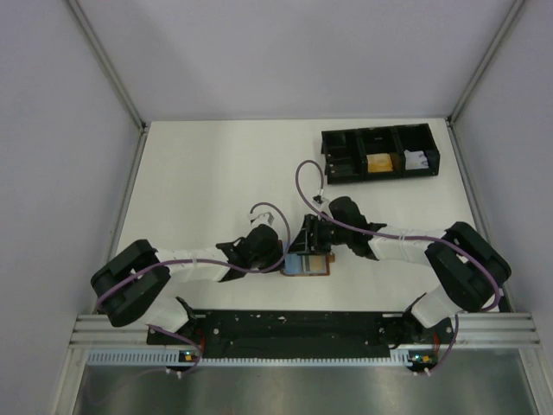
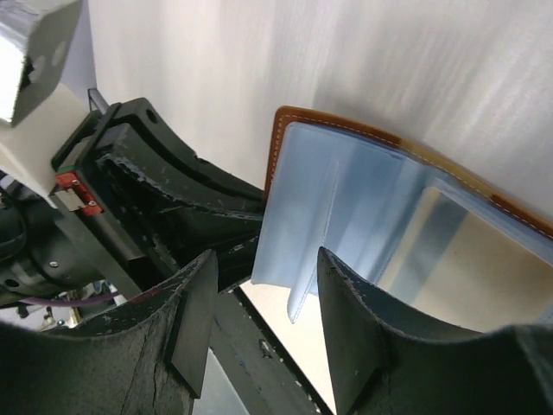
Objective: Take the credit cards out of the card holder
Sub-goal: Remove the credit card from the card holder.
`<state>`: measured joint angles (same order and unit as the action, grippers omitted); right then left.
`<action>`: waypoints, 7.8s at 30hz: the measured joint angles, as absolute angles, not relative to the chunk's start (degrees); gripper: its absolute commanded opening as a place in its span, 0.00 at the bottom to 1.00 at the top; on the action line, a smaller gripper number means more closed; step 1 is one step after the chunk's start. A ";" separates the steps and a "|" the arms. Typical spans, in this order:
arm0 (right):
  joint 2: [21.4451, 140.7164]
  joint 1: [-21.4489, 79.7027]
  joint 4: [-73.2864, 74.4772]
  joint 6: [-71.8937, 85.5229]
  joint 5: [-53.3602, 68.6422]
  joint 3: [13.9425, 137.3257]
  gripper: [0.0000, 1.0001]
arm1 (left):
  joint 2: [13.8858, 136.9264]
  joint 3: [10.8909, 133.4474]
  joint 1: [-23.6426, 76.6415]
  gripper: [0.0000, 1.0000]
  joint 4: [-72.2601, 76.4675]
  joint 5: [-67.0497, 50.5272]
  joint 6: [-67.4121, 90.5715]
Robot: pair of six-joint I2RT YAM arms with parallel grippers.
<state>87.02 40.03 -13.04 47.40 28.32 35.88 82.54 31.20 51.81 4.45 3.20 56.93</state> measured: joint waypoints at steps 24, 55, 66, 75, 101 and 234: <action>72.07 38.44 4.78 36.67 20.88 43.03 0.32 | 82.00 30.04 51.86 0.00 5.96 3.42 57.58; 92.18 39.75 -5.61 35.99 23.42 39.29 0.14 | 60.58 24.64 51.72 0.41 -7.90 12.43 58.48; 83.44 39.75 2.74 33.15 17.06 39.44 0.22 | 60.03 35.22 51.59 0.26 -10.55 6.76 52.23; 81.36 38.81 5.58 32.45 13.32 39.40 0.25 | 75.88 39.62 52.01 0.00 -5.43 2.28 50.74; 81.36 38.72 8.60 31.62 9.30 38.98 0.30 | 82.11 34.04 52.01 0.00 -1.08 3.64 53.47; 87.92 40.73 -5.65 41.08 19.11 37.67 0.31 | 70.43 33.08 51.29 0.01 -5.10 6.83 51.88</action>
